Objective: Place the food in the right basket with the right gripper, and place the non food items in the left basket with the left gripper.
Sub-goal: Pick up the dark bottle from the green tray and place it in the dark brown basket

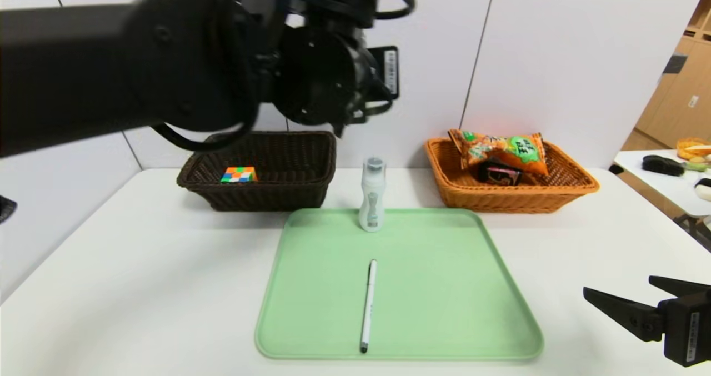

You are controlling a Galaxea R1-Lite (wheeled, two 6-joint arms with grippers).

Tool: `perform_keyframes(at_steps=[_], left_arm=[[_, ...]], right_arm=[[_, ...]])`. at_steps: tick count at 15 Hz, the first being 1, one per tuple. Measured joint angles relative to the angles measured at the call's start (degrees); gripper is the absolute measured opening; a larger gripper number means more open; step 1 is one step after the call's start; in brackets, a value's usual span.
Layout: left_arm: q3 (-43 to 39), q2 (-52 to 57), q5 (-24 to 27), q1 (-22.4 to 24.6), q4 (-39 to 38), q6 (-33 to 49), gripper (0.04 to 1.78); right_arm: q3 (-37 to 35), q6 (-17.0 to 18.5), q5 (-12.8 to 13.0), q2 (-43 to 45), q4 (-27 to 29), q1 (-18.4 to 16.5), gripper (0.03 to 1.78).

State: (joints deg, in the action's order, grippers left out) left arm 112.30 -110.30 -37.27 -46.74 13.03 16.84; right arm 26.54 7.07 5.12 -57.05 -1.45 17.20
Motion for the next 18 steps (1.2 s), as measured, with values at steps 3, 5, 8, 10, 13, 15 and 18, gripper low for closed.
perform_keyframes(at_steps=[3, 5, 8, 10, 13, 15, 18], left_arm=[[-1.2, 2.5, 6.8, 10.6, 5.5, 1.6, 0.61], [-4.2, 2.8, 11.4, 17.0, 6.7, 1.9, 0.61], [-10.5, 1.1, 16.7, 23.5, 6.0, 2.6, 0.61], [-12.7, -1.1, 17.5, 25.6, 2.6, 2.6, 0.61], [-13.4, -4.7, 17.9, 26.7, -2.7, 2.6, 0.61], [-12.6, -6.8, 17.9, 26.7, -5.4, 2.2, 0.61], [-12.3, -9.8, 17.5, 26.8, -6.9, 1.9, 0.61]], right_arm=[[0.1, 0.1, 0.0, 0.1, 0.2, 0.0, 1.71], [0.0, 0.1, 0.2, 0.2, 0.3, 0.0, 1.71], [0.0, 0.1, 0.3, 0.3, 0.4, 0.0, 1.71], [0.0, 0.1, 0.3, 0.3, 0.5, 0.0, 1.71], [0.0, 0.1, 0.3, 0.3, 0.7, 0.0, 1.71], [-0.1, 0.2, 0.3, 0.3, 0.8, 0.0, 1.71], [-0.1, 0.1, 0.2, 0.3, 0.8, 0.0, 1.71]])
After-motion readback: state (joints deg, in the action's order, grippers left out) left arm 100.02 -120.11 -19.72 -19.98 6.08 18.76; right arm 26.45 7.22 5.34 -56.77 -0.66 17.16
